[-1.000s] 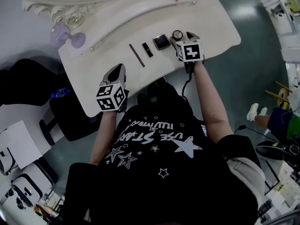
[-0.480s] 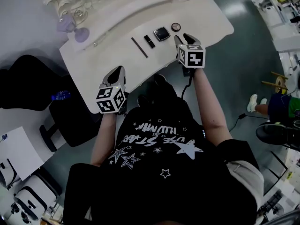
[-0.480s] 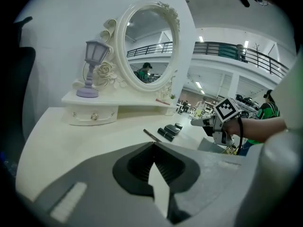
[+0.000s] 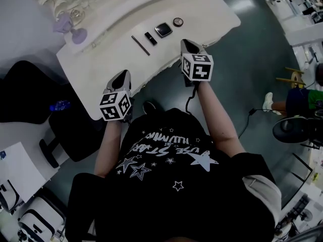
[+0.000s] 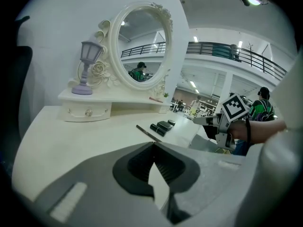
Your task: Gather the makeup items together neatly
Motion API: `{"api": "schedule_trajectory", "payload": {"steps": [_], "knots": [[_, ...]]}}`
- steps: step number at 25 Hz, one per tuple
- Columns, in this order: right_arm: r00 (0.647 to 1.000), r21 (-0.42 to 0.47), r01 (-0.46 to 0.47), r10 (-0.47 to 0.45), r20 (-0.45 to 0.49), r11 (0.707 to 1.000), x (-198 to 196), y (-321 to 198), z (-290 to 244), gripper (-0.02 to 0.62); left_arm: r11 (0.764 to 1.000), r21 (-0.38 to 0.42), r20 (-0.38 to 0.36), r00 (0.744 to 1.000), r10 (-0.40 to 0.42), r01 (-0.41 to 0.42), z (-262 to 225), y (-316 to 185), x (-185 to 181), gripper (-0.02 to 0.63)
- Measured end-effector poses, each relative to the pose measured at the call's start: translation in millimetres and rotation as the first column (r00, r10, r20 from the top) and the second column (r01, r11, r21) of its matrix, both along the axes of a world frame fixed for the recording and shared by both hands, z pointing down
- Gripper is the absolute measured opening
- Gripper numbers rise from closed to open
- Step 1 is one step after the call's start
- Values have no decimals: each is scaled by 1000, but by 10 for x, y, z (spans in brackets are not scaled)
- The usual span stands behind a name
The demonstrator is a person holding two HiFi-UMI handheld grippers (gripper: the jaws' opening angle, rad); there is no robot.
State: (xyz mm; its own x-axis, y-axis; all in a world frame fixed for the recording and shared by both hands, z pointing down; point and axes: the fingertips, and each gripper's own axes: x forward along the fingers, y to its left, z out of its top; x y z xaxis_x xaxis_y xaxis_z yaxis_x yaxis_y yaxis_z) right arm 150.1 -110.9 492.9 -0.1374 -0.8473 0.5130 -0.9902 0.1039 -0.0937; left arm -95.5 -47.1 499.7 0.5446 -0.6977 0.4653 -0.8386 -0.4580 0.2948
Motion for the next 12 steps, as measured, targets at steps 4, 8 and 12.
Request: {"api": "schedule_trajectory", "payload": {"steps": [4,8,12], "knots": [[1000,8,13,-13,-23,1000,39,165,-52,29,1000,7,6,1000,7,-7,-35,74,78,2],[999,-1,26,-26,-24,1000,97,431,-76,29,999,8,16,999,35,-35,-70,245,213,2],[999,9,35,-35,-13,999,129,725,-136,29,998,14,29,998,58,-59,-103,435,328,2]]}}
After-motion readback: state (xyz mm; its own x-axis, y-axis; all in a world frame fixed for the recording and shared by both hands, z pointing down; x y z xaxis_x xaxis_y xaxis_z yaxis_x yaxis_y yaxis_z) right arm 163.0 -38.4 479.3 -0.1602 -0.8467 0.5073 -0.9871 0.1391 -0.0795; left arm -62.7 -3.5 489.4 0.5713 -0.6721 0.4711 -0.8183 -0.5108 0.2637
